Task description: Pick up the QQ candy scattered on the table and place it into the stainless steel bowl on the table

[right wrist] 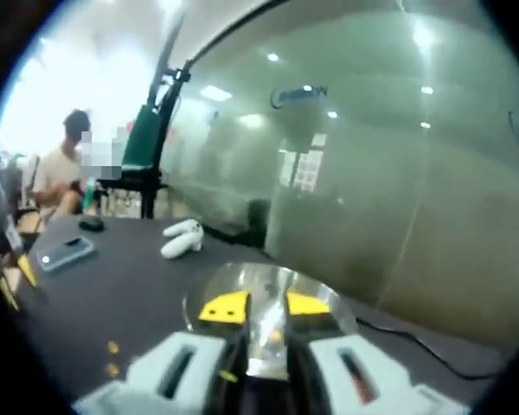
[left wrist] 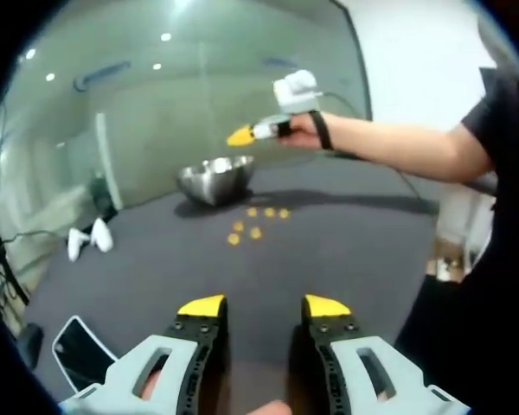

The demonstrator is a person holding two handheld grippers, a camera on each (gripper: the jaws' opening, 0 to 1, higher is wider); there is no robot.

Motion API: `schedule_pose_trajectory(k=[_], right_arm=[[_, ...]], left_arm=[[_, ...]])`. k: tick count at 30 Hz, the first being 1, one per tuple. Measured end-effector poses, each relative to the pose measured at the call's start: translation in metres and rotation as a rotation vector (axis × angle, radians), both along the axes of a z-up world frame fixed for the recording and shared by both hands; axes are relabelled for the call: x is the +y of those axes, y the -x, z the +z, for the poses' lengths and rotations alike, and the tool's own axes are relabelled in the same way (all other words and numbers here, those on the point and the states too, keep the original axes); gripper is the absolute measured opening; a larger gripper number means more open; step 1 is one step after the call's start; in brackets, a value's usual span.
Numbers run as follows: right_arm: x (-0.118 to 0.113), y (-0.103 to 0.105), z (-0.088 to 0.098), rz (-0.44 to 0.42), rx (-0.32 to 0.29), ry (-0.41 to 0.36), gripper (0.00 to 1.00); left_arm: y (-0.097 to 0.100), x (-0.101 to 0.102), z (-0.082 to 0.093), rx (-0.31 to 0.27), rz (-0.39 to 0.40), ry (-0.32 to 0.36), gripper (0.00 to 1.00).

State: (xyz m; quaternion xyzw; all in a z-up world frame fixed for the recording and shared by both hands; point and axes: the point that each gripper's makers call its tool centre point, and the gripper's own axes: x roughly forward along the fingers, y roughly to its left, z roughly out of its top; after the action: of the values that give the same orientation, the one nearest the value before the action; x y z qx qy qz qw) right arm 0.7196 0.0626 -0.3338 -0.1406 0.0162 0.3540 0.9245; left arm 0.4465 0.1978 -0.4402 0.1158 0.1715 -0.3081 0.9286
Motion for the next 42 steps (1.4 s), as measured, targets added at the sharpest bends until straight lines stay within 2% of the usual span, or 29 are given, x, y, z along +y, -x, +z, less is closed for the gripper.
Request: schedule_pose_trajectory(k=[5,8,13,15,19,22,23,25,28,33,42], right_arm=[[-0.018,0.037,0.008,0.068,0.0,-0.036,0.17],[-0.035,0.054,0.001,0.068,-0.026,-0.043,0.17],[-0.06,0.082,-0.033,0.076,-0.003,0.006,0.17],[-0.066,0.099,-0.047,0.099,-0.001,0.007,0.17],[-0.079,0.125,-0.08,0.124,0.072,0.017,0.18],[-0.08,0.147,-0.1,0.147,0.166,-0.018,0.16],[-0.082,0.15,-0.107,0.149,0.187,0.002,0.16],[-0.083,0.152,-0.113,0.141,0.171,0.037,0.16],[-0.079,0.153,-0.114,0.147,0.192,0.006,0.17],[-0.067,0.145,-0.123,0.14,0.208,0.029,0.17],[-0.03,0.14,-0.13,0.232,0.237,0.054,0.19]], left_arm=[[0.003,0.002,0.002,0.0,-0.001,-0.001,0.36],[0.001,0.006,0.002,-0.016,0.004,-0.005,0.36],[-0.003,0.006,-0.003,0.001,0.01,-0.006,0.36],[-0.004,0.006,0.001,-0.024,0.02,-0.001,0.36],[-0.002,0.005,0.006,-0.032,0.009,0.019,0.36],[-0.003,0.005,0.007,-0.036,0.012,0.005,0.35],[-0.002,0.005,0.007,-0.037,0.01,0.003,0.35],[-0.001,0.004,0.007,-0.036,0.003,0.005,0.35],[-0.001,0.004,0.007,-0.034,0.002,-0.003,0.35],[0.0,0.005,0.008,-0.035,0.007,-0.002,0.35],[0.006,0.001,0.008,-0.036,-0.006,-0.001,0.35]])
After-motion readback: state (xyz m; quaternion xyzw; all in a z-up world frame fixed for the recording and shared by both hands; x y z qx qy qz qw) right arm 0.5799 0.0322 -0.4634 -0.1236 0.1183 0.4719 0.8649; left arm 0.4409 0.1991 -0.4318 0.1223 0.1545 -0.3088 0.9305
